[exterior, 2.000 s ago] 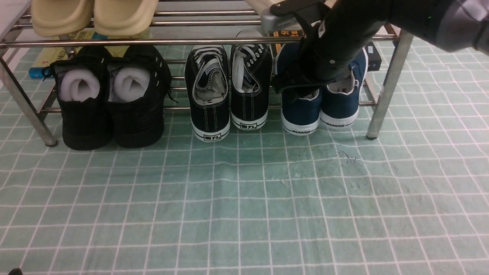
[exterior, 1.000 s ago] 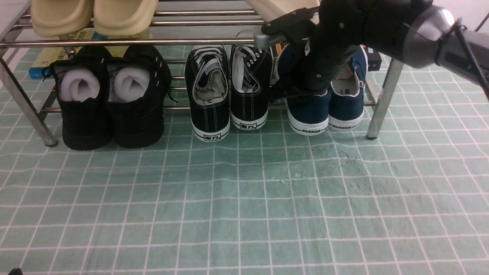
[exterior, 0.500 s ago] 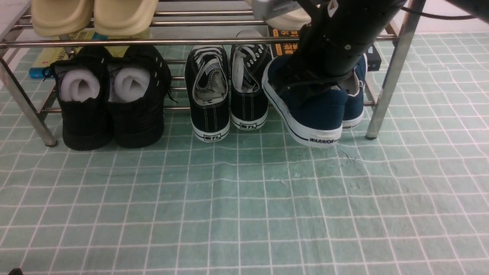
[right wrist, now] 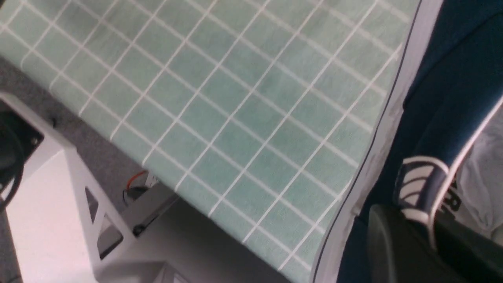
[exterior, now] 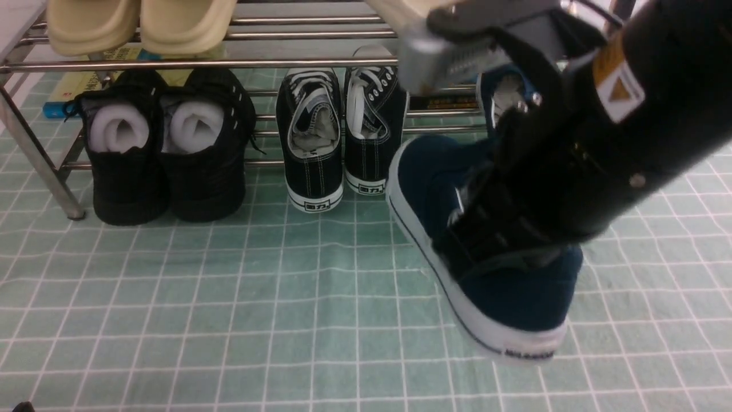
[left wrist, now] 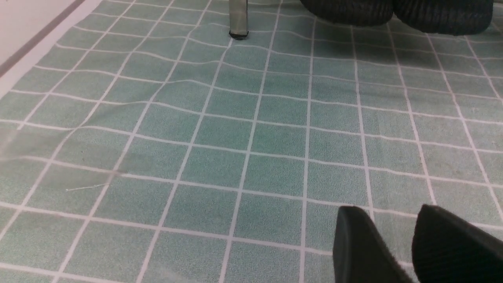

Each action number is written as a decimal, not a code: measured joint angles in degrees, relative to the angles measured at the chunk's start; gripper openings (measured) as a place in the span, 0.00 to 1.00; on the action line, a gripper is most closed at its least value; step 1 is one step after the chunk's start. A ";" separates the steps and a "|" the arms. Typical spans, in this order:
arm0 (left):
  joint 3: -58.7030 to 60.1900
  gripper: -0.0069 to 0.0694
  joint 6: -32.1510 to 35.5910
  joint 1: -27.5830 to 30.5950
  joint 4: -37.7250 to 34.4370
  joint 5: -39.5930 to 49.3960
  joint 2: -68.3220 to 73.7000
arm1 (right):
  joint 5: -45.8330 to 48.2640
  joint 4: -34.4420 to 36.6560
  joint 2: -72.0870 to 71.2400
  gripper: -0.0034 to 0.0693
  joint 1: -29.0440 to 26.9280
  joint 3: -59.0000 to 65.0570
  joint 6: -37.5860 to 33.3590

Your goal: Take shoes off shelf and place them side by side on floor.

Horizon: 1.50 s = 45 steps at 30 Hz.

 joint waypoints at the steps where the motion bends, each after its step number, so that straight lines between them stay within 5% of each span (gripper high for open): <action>1: 0.00 0.41 0.00 0.00 0.00 0.00 0.00 | 0.00 -0.06 0.12 0.10 1.14 1.72 1.00; 8: 0.00 0.41 0.00 0.00 0.00 0.00 0.00 | -4.85 -0.71 7.67 0.10 6.10 5.98 2.85; 25: 0.00 0.41 0.00 0.00 0.00 0.00 0.00 | -6.32 -15.73 19.83 0.10 6.10 -2.44 12.01; 45: 0.00 0.41 0.00 0.00 0.00 0.00 0.00 | -10.56 -22.89 27.95 0.10 4.67 -2.63 22.35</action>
